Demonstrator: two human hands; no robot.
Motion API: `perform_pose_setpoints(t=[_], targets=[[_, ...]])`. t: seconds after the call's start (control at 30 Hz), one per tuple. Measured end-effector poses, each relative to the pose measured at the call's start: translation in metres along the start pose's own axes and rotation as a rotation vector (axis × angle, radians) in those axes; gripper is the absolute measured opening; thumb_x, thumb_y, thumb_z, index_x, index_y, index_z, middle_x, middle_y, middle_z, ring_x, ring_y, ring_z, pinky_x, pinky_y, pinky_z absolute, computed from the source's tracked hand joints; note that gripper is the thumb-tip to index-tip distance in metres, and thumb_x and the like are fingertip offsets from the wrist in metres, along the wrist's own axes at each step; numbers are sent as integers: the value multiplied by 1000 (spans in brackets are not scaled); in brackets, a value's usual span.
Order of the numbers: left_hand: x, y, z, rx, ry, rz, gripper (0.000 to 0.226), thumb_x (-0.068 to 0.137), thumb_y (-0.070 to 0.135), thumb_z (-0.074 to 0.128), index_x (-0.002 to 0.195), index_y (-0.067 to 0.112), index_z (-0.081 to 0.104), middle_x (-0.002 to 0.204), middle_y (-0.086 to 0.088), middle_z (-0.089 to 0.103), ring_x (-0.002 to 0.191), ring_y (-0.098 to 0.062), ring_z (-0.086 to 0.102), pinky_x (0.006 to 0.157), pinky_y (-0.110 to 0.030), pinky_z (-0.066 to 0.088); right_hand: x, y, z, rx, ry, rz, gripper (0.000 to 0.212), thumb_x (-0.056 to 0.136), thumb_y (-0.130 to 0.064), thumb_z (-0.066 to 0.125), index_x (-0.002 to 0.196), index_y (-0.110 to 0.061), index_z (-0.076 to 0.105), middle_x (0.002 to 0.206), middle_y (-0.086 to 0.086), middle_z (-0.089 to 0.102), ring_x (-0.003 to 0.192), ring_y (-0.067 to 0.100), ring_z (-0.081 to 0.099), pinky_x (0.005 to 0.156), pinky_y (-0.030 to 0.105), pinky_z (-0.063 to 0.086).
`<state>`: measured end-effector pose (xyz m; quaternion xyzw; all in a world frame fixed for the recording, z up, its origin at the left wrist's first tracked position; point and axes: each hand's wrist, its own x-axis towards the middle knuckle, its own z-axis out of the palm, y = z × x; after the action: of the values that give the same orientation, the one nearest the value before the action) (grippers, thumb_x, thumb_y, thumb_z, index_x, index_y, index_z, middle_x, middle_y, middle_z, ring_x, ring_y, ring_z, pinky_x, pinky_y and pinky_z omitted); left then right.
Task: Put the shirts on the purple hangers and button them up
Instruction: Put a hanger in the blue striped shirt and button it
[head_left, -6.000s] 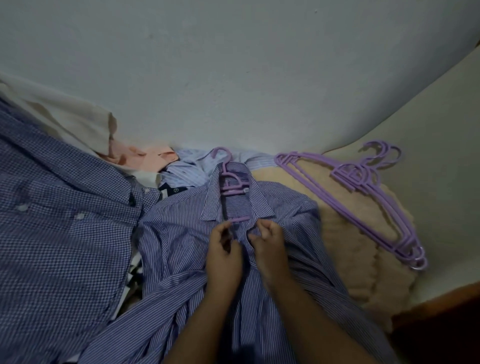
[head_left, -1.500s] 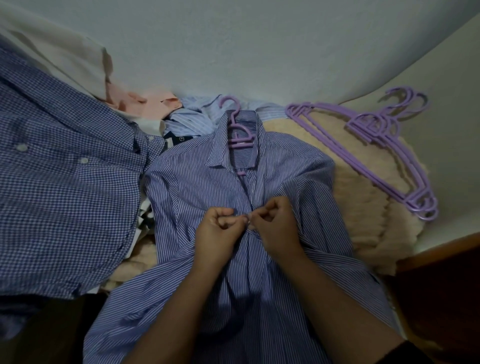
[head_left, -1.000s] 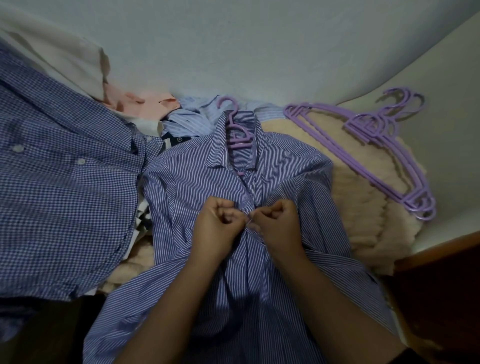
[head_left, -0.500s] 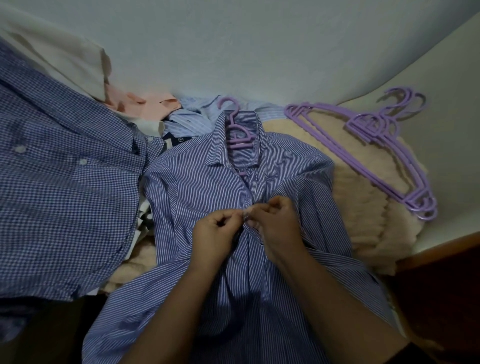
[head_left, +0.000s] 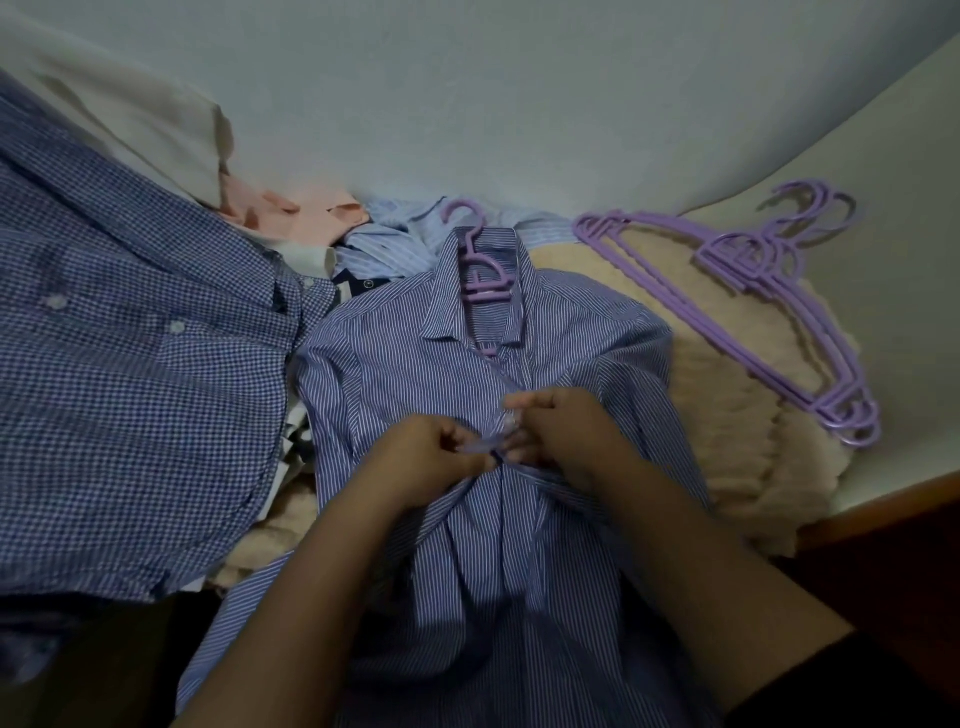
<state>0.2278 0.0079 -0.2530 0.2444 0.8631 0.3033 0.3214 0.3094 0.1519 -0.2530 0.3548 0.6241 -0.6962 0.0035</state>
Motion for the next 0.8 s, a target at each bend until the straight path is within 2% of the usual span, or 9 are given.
perform_pose_setpoints(t=[0.13,0.27,0.37,0.4,0.47,0.53,0.6,0.73,0.8], targets=[[11,19,-19,162,217,58,23,83,29,70,64,27,57,64,5,59,67,-18,58,57,-27,40,23,-35,2,195,123,-35,17,95,3,45,98,0,62,67,13,65,56,20,65,59,30,58],[34,39,-29,99,401,110,17,81,33,73,77,18,66,73,-1,66,74,-22,62,68,-32,50,62,-68,2,358,155,-151,25,95,8,40,88,-5,61,116,29,59,99,35,64,75,35,58],[46,42,-23,48,412,81,33,81,33,72,60,19,51,58,3,55,59,-16,54,51,-27,36,80,-76,-2,344,158,-170,26,95,8,38,98,-4,61,128,29,52,112,37,57,87,36,53],[49,39,-17,25,397,60,33,81,32,72,59,18,51,57,3,55,58,-16,54,50,-26,34,82,-72,-3,318,153,-153,28,95,8,37,105,-2,61,130,29,50,116,39,55,90,37,52],[50,28,-2,-35,352,3,25,81,32,72,64,18,60,62,3,62,63,-17,60,56,-27,42,77,-62,-4,270,126,-85,32,96,9,34,119,4,56,135,30,46,120,41,51,95,38,49],[46,17,10,-46,325,-47,21,81,34,71,67,19,64,64,4,65,66,-16,62,63,-27,47,67,-49,-7,256,87,-52,35,96,10,35,128,7,50,139,27,43,122,40,50,94,37,48],[39,10,17,-23,322,-51,23,81,36,71,65,22,63,62,6,64,64,-13,60,62,-25,44,54,-38,-14,194,65,-125,36,94,7,44,130,4,50,136,23,49,115,32,56,89,30,50],[19,6,16,116,310,-37,18,85,46,64,78,30,67,81,8,69,81,-14,62,72,-26,47,15,-13,-24,-225,174,-264,35,91,-4,57,125,-11,58,119,6,63,89,8,61,73,10,49],[6,3,14,244,334,-15,25,86,51,61,97,31,71,94,7,70,91,-16,64,79,-27,49,-6,2,-26,-443,177,-269,37,91,-8,58,127,-15,57,121,3,63,94,7,58,77,11,44]])
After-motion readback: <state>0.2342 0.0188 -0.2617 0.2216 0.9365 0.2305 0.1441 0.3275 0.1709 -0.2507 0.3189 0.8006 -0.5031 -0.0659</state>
